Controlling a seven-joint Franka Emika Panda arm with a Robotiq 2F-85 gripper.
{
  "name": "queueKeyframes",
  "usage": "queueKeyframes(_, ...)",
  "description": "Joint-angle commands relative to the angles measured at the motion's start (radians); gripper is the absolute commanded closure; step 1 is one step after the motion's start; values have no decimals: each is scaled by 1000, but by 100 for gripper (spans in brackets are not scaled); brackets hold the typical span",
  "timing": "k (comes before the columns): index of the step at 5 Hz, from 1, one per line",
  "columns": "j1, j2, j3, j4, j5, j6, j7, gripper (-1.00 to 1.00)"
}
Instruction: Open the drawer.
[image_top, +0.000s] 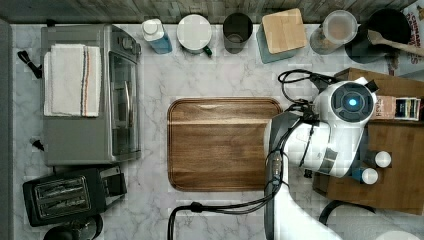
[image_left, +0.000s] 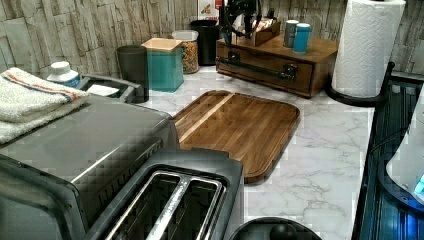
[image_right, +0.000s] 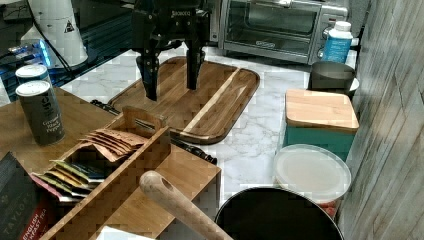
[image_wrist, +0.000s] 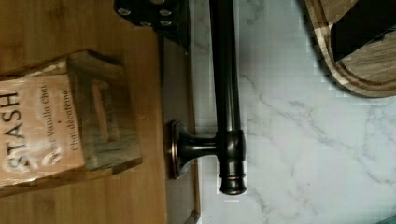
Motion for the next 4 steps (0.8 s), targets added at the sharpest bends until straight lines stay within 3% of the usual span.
queueKeyframes(1,5,10,-18,-62,-80,73,-3,-100)
queueKeyframes(4,-4,62,-25,-93,-89,123,56,-100)
